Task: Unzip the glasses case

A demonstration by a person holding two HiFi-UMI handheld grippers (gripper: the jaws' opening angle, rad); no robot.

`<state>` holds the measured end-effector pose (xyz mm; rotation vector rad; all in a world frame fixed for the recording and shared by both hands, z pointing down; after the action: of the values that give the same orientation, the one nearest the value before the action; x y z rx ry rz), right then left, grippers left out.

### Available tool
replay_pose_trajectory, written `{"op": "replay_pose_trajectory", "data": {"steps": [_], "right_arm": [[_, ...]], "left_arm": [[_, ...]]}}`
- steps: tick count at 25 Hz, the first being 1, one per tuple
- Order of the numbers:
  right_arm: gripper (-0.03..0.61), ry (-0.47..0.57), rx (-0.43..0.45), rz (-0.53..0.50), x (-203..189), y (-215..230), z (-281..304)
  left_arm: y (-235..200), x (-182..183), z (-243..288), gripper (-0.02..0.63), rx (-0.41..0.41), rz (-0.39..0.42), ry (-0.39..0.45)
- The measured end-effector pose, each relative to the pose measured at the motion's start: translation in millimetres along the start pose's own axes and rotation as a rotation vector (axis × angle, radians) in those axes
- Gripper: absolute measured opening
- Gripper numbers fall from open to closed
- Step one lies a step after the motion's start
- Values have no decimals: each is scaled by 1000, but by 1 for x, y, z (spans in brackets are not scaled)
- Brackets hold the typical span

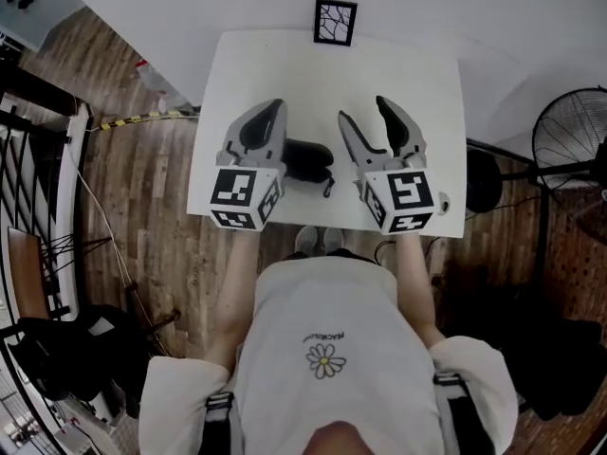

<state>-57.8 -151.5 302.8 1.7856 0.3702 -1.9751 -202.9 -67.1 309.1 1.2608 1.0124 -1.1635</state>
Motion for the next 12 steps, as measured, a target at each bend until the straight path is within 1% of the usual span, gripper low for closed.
{"op": "replay_pose_trajectory", "data": {"steps": [1,2,3,5,7,8,9,12], "right_arm": [[264,45,-21,61,4,4,-7],[234,82,-34,125,5,8,-13],[159,110,-39,182,6,11,-19],[95,148,-52,244,5,16,-32],[28,175,-99,233,3,19,-43],[18,183,-130,211,2,21,-49],[7,188,-158,187,0,22,-53],[6,180,-207,136,-7,21,-64]], "left_arm": [[1,10,-1,12,25,-4,40],[5,18,-3,11,41,-11,72],[10,24,-7,11,47,-13,96],[22,30,-16,11,48,21,120],[31,31,-22,11,51,99,130],[33,31,-24,12,55,132,135],[33,31,-25,11,62,148,144],[30,33,-29,11,88,135,172]]}}
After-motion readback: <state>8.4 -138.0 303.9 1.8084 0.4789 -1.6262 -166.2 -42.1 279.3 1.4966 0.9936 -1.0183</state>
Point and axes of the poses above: the fingertips, and each gripper's own axes: z forward along the fingers, y to its right, x out of its top, the point moved 5 cm from there along -z, backward along the fingers, and after that the axes turned 10 degrees about z, right-handed, at the moved point
